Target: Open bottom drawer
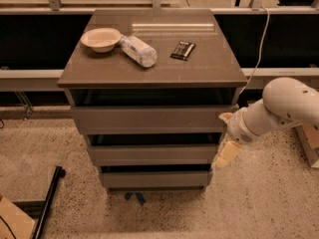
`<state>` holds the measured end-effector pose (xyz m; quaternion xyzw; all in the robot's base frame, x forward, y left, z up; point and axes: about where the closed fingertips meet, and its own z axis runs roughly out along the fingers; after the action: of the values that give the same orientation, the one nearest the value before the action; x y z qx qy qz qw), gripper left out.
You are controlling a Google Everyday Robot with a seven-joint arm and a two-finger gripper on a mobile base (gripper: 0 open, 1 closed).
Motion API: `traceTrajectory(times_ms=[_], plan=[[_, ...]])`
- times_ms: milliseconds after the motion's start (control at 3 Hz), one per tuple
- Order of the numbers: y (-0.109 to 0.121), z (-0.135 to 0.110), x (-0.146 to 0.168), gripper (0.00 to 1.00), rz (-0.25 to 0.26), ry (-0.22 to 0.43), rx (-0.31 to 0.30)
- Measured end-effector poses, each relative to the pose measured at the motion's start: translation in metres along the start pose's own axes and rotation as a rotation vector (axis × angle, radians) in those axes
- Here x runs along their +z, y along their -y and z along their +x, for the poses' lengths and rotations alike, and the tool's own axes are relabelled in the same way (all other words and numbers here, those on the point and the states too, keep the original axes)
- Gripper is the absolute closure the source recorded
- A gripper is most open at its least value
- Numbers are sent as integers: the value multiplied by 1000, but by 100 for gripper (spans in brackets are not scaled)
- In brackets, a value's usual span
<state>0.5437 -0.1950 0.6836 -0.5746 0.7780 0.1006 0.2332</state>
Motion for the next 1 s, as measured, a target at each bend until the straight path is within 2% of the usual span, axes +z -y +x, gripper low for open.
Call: traceTrajectory(times_ms=[333,667,1000], plan=[[1,14,33,0,-38,18,16],[-3,33,65,0,-71,46,66],[-6,37,74,0,-78,46,76]])
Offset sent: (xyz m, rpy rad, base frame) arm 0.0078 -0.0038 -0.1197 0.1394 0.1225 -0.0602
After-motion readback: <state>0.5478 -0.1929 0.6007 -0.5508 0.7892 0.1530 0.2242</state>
